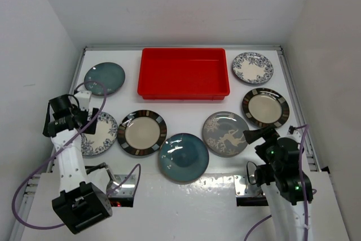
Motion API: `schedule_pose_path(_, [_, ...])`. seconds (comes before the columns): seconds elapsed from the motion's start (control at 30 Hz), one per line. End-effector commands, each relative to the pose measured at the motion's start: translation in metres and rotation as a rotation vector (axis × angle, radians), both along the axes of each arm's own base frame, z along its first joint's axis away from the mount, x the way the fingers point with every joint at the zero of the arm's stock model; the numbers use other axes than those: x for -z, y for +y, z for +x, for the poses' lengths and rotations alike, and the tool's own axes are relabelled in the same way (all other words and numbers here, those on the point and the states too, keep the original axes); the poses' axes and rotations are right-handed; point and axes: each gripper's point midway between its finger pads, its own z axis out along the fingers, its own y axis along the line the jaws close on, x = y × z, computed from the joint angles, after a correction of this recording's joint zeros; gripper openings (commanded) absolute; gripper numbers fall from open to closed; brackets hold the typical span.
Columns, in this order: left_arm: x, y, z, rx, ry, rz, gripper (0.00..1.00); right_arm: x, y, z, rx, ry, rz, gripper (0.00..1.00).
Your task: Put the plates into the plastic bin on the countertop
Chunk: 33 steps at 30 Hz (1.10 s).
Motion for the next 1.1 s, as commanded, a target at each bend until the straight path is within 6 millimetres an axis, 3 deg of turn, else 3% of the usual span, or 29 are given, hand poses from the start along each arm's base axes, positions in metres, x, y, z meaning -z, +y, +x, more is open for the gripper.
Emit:
schedule_pose_path(0.0, [-0.024,0.002,0.015,0.088,-0.026,0.031,0.99,0.016,0.002,-0.012,-0.04,0.061,-0.026,1.0])
schedule_pose_path(0.03, [-0.005,0.001,0.013,0.097,0.081,-0.024,0.99,0.019,0.004,-0.012,-0.051,0.087,-0.022,1.0])
schedule_pose_path(0.07, [-0.006,0.007,0.017,0.085,0.111,-0.042,0.99,0.018,0.008,-0.009,-0.08,0.086,-0.019,1.0])
schedule_pose_path(0.1, [0.003,0.012,0.016,0.066,0.16,-0.074,0.95,0.017,0.013,-0.009,-0.118,0.089,-0.017,1.0])
schedule_pose_path(0.13, [0.027,0.024,0.013,0.034,0.241,-0.143,0.85,0.019,0.016,-0.009,-0.131,0.116,-0.014,1.0])
schedule_pose_path(0.23, [0.05,0.048,0.007,-0.056,0.279,-0.28,0.73,0.015,0.021,-0.004,-0.16,0.12,-0.003,1.0])
schedule_pose_path(0.27, [0.063,0.048,0.008,-0.063,0.296,-0.364,0.73,0.011,0.022,-0.002,-0.166,0.094,-0.005,1.0])
schedule_pose_path(0.33, [0.069,0.056,0.003,-0.108,0.283,-0.415,0.73,0.007,0.023,0.001,-0.169,0.079,-0.002,1.0])
schedule_pose_path(0.53, [0.092,0.089,-0.011,-0.223,0.257,-0.375,0.77,0.004,0.025,0.004,-0.176,0.064,0.009,1.0])
schedule_pose_path(0.67, [0.11,0.099,-0.022,-0.253,0.278,-0.412,0.77,0.004,0.027,0.005,-0.184,0.071,0.015,1.0])
schedule_pose_path(0.8, [0.142,0.082,-0.036,-0.217,0.348,-0.532,0.69,0.002,0.027,0.006,-0.184,0.061,0.015,1.0])
schedule_pose_path(0.9, [0.15,0.061,-0.038,-0.163,0.335,-0.654,0.6,0.0,0.026,0.007,-0.181,0.055,0.014,1.0])
schedule_pose_path(1.0, [0.155,0.048,-0.036,-0.139,0.315,-0.737,0.4,0.0,0.025,0.005,-0.177,0.062,0.01,1.0])
schedule_pose_path(1.07, [0.157,0.047,-0.03,-0.132,0.307,-0.78,0.33,-0.001,0.025,0.005,-0.178,0.06,0.005,1.0])
